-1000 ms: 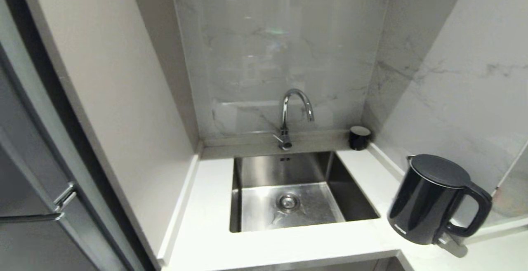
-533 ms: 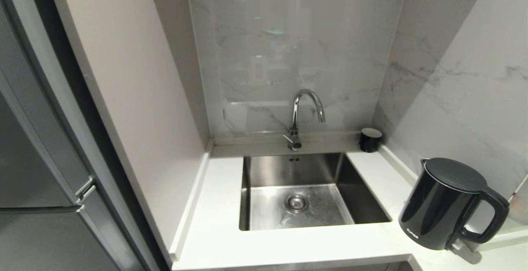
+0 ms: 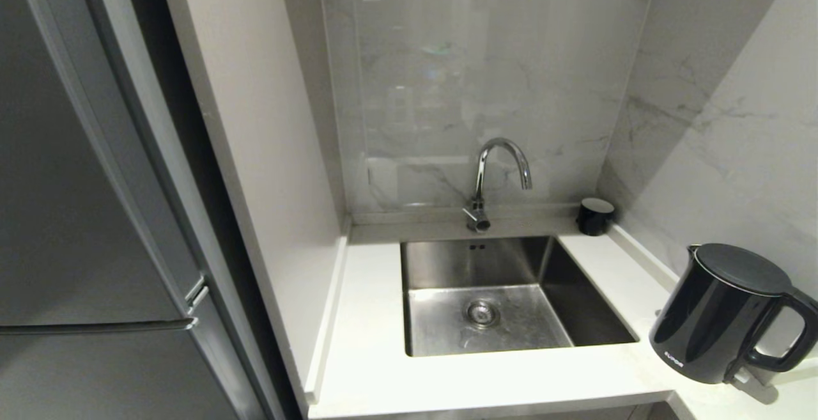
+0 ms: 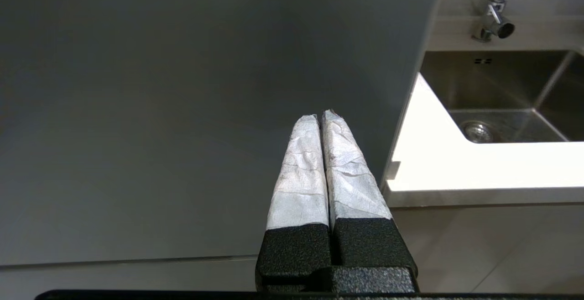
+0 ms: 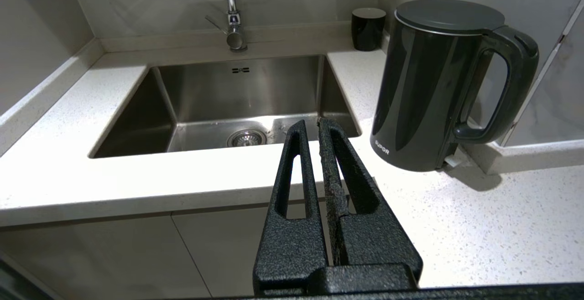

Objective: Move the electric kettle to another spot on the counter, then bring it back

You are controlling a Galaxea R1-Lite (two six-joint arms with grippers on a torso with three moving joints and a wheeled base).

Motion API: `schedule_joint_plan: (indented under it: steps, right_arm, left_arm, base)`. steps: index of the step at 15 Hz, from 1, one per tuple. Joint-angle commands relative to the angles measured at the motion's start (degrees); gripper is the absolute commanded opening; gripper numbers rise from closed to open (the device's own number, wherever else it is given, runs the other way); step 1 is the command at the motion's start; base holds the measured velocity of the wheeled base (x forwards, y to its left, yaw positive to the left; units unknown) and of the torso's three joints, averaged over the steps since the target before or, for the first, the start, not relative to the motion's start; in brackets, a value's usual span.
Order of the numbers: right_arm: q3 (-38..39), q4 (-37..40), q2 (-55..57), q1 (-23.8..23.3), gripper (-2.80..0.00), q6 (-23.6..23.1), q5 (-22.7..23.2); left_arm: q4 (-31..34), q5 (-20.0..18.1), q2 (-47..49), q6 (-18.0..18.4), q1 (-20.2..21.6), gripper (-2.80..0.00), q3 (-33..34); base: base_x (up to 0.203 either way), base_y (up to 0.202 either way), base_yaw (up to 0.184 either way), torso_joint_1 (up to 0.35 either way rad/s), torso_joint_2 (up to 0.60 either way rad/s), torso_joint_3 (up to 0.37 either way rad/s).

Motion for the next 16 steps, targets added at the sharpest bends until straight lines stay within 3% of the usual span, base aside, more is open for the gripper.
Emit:
schedule_joint_plan:
  steps: [1, 16]
  right_arm:
    - [0.0, 0.0, 0.0, 0.0, -2.80, 0.0, 0.0]
    - [0.0, 0.0, 0.0, 0.0, -2.80, 0.0, 0.0]
  left_arm:
    - [0.0, 0.0, 0.0, 0.0, 0.0, -2.80, 0.0]
    - [0.0, -0.1, 0.1, 0.1, 0.0, -2.80, 0.0]
  base:
    - [0.000, 0.056, 0.000, 0.001, 0.00, 0.002]
    - [0.000, 0.000, 0.000, -0.008, 0.02, 0.009]
